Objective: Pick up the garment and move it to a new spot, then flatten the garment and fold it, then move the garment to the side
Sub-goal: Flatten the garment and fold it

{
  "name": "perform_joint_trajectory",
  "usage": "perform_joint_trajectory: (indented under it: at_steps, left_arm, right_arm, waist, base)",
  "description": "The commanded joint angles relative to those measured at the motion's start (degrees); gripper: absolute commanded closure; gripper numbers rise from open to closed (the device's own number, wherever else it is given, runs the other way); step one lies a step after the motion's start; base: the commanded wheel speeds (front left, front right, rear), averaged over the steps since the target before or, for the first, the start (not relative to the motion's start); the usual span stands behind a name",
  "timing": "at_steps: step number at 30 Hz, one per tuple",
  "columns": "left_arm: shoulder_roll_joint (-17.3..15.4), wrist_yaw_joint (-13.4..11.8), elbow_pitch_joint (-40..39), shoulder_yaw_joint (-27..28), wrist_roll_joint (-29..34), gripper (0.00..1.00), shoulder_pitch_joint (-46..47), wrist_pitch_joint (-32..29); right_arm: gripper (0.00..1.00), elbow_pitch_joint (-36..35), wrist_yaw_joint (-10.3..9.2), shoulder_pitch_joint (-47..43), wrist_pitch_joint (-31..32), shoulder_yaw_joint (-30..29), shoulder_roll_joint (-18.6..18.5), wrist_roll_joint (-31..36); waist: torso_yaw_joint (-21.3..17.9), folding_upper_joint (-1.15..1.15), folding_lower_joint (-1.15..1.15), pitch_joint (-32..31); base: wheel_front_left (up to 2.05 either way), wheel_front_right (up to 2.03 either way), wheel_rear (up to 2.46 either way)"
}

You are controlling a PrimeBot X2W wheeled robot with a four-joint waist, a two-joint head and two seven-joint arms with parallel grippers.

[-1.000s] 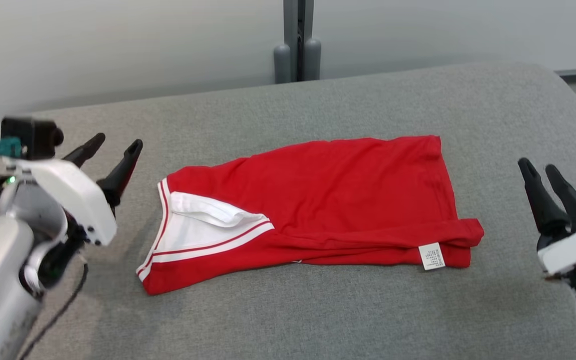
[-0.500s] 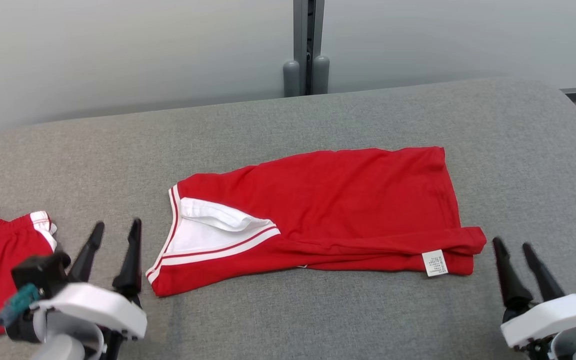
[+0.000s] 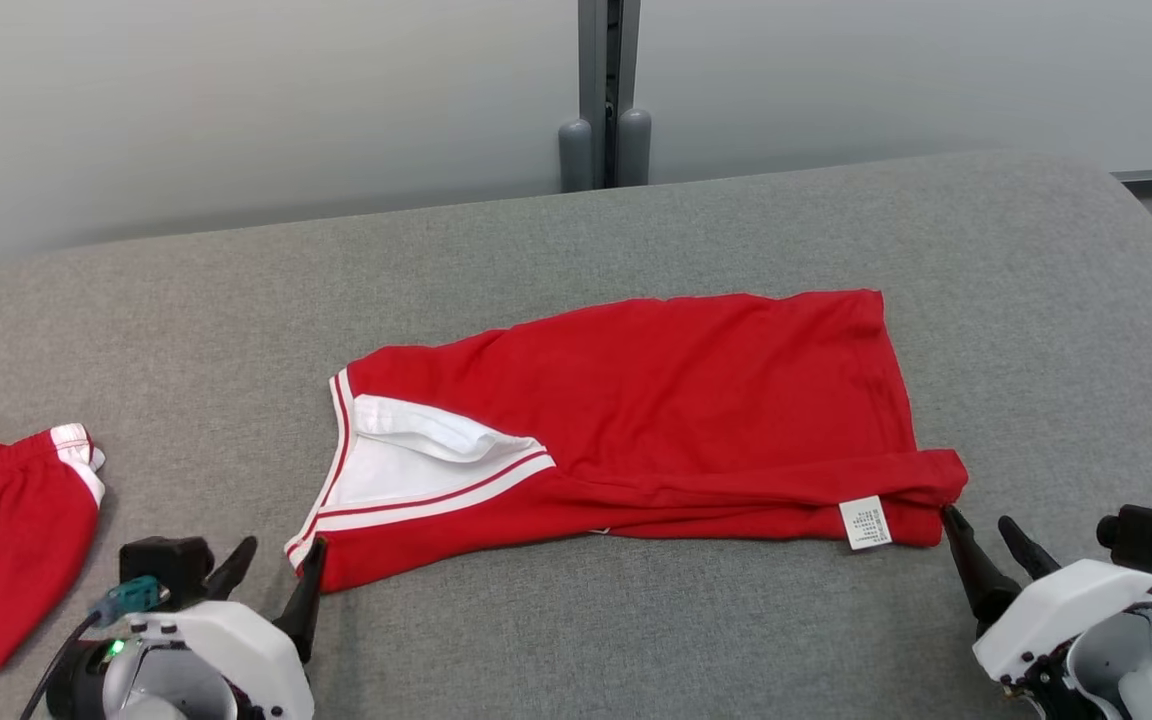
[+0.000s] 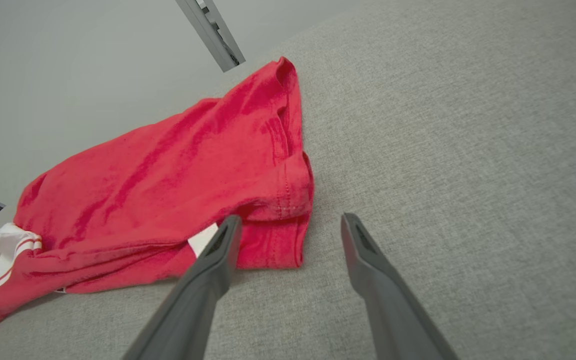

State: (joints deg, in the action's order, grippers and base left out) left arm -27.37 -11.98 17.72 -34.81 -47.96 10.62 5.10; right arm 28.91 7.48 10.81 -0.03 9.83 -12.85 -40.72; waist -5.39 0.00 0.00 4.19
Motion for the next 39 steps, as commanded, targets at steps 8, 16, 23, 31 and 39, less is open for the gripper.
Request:
perform_joint_trajectory:
  at_steps: [8,16,23,31,39]
  left_arm:
    - [0.79,3.82,7.26,-3.66,-2.04,0.0,7.4,-12.23]
    - [1.77,5.78,10.43,-4.84,-3.07,0.22,10.79,-16.38]
    - [2.28,6.73,11.27,-5.01,-3.21,1.0,11.09,-15.49]
    - [2.13,7.7,9.28,-4.79,-3.97,1.0,9.92,-14.62]
    - [-1.37,6.13,1.53,-4.86,-4.5,1.0,6.65,-16.9]
  right_arm:
    - [0.0,5.72,0.03,5.15,7.19,0.24,0.76,0.77]
    - [0.0,6.64,0.03,7.49,9.02,1.44,2.11,0.93]
    - [1.0,8.18,0.03,7.97,7.38,1.55,2.3,0.59]
    - [1.0,7.97,0.03,7.75,6.59,2.15,1.22,-1.02]
    - [1.0,1.95,0.03,4.79,12.78,3.8,-2.94,-6.29]
  waist:
    - [-0.23,0.0,0.0,2.63]
    - [-0.8,0.0,0.0,4.16]
    - [-0.31,0.0,0.0,4.1]
    - [1.54,0.0,0.0,1.82]
    - [3.49,0.0,0.0,-0.51]
  base:
    - [0.0,0.0,0.0]
    - [0.0,0.0,0.0]
    - [0.0,0.0,0.0]
    - [0.0,0.0,0.0]
    - [0.0,0.0,0.0]
